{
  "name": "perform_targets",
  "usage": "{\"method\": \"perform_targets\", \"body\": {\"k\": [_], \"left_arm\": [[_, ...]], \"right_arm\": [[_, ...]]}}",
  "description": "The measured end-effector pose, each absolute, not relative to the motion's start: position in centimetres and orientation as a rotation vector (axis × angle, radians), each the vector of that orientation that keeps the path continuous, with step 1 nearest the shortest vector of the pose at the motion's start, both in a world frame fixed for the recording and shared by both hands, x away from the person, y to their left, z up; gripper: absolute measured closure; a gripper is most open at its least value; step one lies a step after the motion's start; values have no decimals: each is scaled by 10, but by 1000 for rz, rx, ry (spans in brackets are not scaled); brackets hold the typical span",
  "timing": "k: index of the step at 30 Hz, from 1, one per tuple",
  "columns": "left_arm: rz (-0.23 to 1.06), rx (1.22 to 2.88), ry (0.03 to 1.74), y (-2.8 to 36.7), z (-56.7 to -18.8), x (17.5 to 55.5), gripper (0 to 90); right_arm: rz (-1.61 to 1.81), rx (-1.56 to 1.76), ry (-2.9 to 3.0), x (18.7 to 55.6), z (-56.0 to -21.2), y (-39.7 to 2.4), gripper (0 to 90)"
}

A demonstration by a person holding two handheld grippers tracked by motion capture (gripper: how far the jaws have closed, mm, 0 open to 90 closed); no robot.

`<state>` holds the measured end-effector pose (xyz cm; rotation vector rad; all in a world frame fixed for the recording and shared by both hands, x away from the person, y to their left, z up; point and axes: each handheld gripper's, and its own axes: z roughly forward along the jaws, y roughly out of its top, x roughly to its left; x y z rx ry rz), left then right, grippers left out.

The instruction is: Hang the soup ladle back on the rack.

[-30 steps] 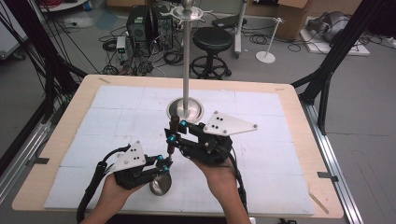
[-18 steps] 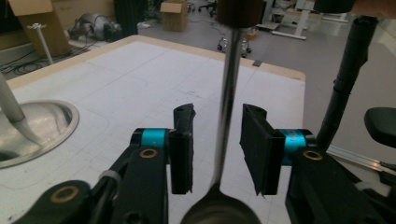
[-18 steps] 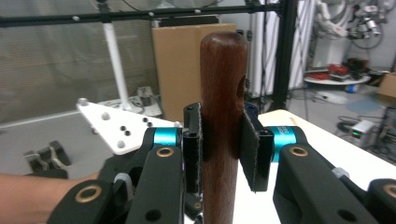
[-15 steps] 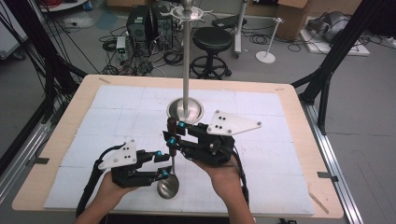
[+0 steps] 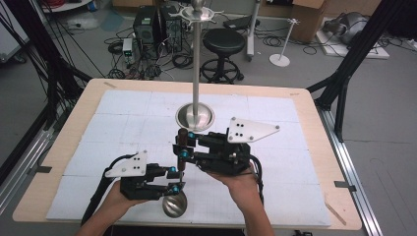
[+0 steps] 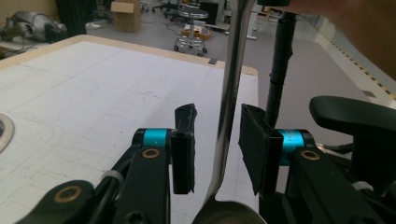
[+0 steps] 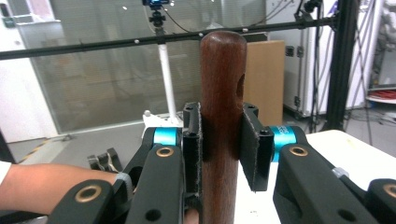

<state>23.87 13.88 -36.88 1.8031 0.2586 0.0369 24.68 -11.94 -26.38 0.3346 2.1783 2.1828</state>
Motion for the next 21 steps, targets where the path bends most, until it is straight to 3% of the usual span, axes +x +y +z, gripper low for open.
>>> {"method": "perform_targets", "body": {"k": [10,21], "left_arm": [[1,1814,250,135,-373,237,789],[50,1825,254,135,-372,234,831]], "right_arm": [[2211,315,2194,248,-266,-120,726],[2219,318,2183,248,-269,-121,724]]}}
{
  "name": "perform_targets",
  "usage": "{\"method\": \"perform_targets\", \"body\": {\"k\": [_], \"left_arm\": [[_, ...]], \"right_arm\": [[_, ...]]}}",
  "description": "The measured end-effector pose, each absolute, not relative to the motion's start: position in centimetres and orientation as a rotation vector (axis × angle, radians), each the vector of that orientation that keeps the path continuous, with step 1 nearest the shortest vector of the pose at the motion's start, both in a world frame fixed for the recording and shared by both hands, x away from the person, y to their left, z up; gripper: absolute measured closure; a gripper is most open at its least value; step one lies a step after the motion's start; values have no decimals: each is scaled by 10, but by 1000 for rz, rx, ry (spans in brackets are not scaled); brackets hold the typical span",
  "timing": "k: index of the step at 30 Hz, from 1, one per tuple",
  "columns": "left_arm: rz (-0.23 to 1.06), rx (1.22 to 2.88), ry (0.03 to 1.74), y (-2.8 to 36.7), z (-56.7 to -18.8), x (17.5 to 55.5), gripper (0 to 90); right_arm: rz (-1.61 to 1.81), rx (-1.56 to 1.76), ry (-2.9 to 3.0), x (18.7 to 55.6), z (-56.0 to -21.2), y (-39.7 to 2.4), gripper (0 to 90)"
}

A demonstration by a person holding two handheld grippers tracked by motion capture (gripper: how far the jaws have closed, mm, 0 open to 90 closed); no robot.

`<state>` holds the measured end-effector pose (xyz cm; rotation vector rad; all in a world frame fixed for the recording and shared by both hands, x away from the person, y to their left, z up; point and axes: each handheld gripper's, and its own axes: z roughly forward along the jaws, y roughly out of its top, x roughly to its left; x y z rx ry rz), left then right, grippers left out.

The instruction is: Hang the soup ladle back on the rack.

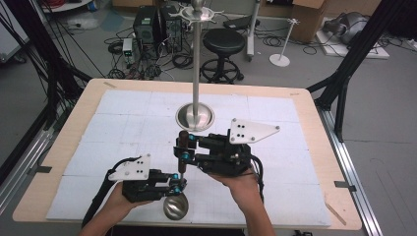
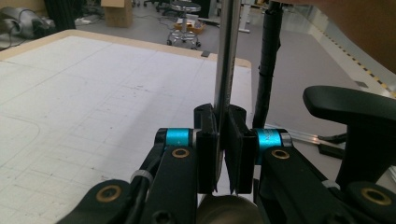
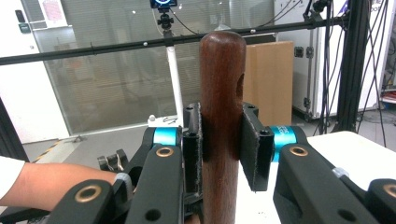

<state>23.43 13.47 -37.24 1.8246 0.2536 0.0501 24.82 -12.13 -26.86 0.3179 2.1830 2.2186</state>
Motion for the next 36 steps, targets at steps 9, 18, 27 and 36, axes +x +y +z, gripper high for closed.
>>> {"method": "perform_targets", "body": {"k": [9,18,27,36], "left_arm": [[150,1829,376,135,-369,232,838],[228,1821,473,136,-366,232,838],[250,1818,528,132,-364,232,837],[246,1810,543,134,-362,233,838]], "right_arm": [[2179,488,2103,246,-274,-125,409],[2001,533,2096,239,-280,-114,419],[1927,574,2119,243,-287,-98,518],[1944,557,2114,247,-289,-98,660]]}}
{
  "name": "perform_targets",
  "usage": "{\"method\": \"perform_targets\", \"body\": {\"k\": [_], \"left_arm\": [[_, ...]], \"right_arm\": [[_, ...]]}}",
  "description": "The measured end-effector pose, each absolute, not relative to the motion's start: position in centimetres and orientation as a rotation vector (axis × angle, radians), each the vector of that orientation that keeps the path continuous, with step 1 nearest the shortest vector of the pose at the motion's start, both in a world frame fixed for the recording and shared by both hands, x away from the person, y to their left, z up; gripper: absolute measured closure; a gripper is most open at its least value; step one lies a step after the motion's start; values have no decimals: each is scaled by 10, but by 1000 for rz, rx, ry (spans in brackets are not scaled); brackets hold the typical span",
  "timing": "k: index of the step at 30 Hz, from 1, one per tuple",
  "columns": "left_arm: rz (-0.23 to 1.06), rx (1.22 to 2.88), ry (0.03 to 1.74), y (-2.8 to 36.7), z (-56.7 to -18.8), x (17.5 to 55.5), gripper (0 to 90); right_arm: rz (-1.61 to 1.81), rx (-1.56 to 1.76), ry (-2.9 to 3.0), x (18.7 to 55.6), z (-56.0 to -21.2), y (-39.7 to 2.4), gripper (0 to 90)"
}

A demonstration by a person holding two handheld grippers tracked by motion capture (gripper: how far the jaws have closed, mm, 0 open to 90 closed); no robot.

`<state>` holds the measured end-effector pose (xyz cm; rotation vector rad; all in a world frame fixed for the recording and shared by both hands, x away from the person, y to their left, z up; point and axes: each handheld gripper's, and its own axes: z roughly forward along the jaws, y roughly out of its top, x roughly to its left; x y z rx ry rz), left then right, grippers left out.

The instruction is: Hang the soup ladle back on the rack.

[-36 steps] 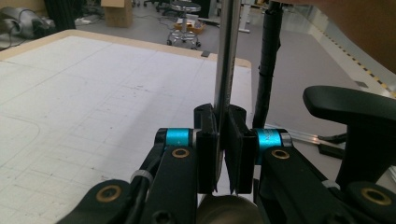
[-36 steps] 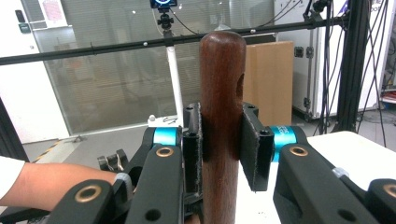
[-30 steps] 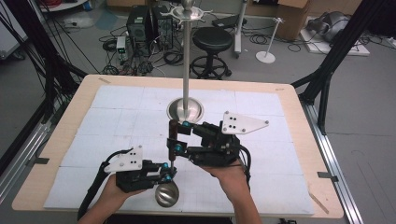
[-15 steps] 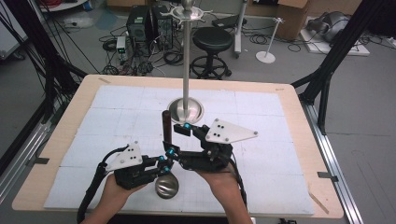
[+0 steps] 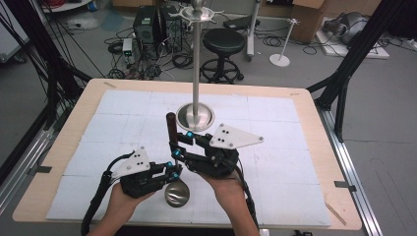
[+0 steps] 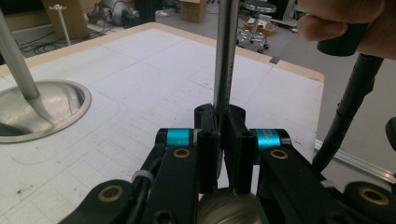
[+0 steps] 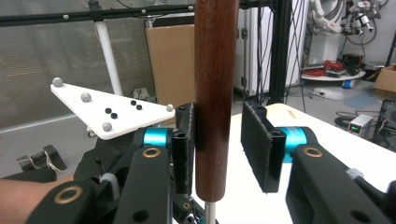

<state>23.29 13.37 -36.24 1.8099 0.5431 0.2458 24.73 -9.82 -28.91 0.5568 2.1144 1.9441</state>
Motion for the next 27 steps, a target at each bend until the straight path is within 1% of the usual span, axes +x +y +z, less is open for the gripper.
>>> {"method": "perform_targets", "body": {"k": [2,10,14,16,17,18,27], "left_arm": [[243,1809,549,134,-362,233,837],[228,1782,531,139,-363,235,824],[219,1730,488,152,-363,239,608],[225,1711,466,159,-365,239,570],[240,1701,454,164,-366,239,525],[246,1699,448,168,-367,239,502],[278,1611,526,211,-377,242,446]], "right_arm": [[1949,550,2118,248,-289,-98,708],[1980,491,2148,252,-288,-93,728],[1972,471,2167,256,-287,-93,729],[1986,474,2167,259,-287,-93,729],[1999,476,2169,261,-287,-93,730],[2015,476,2168,264,-287,-94,729],[2073,501,2147,283,-282,-102,730]]}}
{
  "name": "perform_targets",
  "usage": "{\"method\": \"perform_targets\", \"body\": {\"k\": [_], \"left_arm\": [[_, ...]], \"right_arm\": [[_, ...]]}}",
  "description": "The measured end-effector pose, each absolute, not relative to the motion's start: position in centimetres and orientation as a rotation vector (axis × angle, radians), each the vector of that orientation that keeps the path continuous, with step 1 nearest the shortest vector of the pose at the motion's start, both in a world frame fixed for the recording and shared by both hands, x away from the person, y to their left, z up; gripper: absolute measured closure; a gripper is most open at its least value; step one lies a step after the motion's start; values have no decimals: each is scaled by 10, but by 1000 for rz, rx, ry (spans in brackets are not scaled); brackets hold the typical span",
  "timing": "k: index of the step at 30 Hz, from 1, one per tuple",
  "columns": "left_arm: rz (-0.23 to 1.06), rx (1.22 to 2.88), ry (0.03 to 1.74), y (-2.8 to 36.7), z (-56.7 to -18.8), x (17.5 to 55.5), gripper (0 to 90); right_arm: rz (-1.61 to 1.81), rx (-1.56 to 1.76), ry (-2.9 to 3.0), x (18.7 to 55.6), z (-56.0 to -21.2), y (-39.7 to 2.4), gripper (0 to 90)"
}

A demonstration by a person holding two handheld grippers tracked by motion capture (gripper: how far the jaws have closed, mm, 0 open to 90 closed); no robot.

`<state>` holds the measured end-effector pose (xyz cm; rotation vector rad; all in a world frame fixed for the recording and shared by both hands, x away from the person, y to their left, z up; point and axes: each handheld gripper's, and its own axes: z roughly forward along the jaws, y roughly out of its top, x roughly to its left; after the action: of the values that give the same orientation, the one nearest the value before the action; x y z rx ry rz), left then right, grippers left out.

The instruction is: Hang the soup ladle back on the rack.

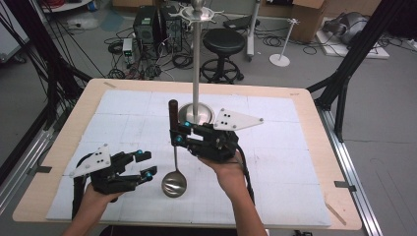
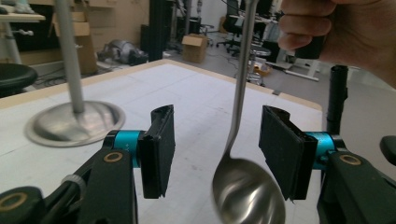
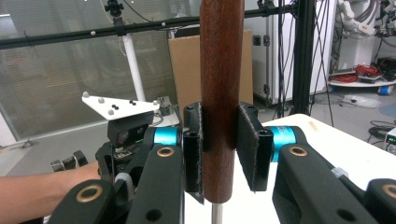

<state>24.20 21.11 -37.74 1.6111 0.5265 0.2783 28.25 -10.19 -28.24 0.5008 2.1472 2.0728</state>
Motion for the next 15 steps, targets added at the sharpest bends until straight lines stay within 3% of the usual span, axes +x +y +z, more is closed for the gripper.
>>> {"method": "perform_targets", "body": {"k": [6,11,15], "left_arm": [[294,1597,566,226,-382,244,277],[321,1606,623,233,-388,244,193],[328,1597,626,238,-390,244,189]], "right_arm": [[2075,492,2160,300,-272,-104,730],[2071,493,2164,320,-258,-103,730],[2055,499,2178,340,-244,-101,730]]}}
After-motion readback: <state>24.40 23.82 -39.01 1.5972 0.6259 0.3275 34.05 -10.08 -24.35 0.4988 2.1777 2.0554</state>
